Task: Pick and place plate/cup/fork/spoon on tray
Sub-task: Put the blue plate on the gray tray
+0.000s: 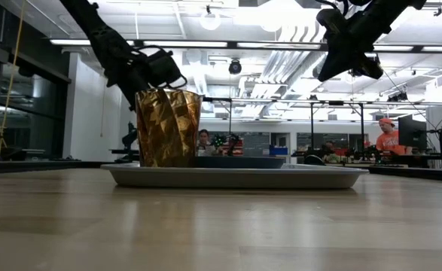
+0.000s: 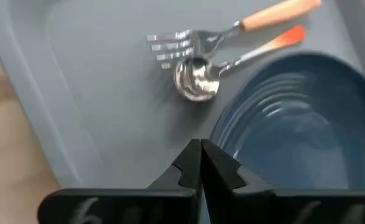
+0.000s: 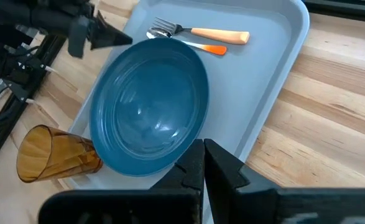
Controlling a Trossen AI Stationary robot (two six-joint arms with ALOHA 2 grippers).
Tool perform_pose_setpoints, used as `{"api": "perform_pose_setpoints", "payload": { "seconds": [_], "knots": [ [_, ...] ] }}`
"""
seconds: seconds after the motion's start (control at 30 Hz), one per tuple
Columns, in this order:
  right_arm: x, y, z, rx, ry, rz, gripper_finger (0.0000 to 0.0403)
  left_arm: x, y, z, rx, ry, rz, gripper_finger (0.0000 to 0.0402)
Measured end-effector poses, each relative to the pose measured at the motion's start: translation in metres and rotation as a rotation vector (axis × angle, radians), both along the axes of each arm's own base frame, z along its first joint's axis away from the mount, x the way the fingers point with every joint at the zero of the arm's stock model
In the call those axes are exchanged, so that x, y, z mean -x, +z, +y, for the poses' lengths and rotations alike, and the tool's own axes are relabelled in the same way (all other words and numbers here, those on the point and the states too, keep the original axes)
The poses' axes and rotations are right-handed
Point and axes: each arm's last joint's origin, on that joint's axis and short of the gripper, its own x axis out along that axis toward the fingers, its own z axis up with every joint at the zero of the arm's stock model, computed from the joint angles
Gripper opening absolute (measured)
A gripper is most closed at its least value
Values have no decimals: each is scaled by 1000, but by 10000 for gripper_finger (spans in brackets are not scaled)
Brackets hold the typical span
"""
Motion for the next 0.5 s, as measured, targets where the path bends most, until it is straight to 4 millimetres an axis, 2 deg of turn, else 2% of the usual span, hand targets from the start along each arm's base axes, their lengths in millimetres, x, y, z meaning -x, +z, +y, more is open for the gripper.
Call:
{"api": "perform_pose_setpoints", "payload": {
  "seconds": [0.5],
  "knots": [
    [0, 0, 0, 3, 9, -2, 0, -17, -3, -30, 12, -57, -1, 0]
  ]
}}
